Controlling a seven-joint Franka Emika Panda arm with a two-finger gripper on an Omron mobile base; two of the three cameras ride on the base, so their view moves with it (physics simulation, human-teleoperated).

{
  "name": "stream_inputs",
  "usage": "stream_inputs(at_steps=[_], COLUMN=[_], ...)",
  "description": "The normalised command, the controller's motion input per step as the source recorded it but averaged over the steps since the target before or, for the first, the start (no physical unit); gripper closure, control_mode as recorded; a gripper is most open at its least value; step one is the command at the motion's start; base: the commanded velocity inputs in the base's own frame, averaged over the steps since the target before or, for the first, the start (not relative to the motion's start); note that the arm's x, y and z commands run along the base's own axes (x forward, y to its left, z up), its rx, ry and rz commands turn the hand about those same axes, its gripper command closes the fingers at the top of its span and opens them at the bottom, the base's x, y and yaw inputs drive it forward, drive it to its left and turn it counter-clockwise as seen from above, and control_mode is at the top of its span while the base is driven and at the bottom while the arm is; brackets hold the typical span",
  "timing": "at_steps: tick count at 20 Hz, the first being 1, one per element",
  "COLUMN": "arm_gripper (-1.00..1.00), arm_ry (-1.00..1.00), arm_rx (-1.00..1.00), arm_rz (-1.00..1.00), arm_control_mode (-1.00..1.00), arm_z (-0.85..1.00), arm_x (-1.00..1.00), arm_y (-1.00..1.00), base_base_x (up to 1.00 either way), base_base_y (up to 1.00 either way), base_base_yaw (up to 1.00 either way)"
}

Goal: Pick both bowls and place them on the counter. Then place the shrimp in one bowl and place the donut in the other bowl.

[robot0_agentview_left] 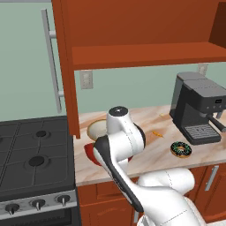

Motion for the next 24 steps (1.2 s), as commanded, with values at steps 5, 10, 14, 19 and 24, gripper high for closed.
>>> stream_inputs(at_steps=[5,10,14,19,24], arm_gripper=[1.00,1.00,1.00,1.00,1.00], arm_ry=[0.01,0.00,0.00,-0.04,-0.01], arm_rx=[-0.06,-0.03,-0.02,-0.03,-0.01], arm_rz=[-0.12,-0.10,-0.03,0.00,0.00], arm_control_mode=[-1.00,-1.00,-1.00,-1.00,-1.00], arm_z=[-0.28,-0.31,-0.23,-0.19,-0.22], arm_x=[0.19,0.20,0.31,0.31,0.23], arm_y=[0.03,0.01,0.03,0.06,0.03], base_base_x=[0.00,0.00,0.00,0.00,0.00], base_base_y=[0.00,0.00,0.00,0.00,0.00], base_base_yaw=[0.00,0.00,0.00,0.00,0.00])
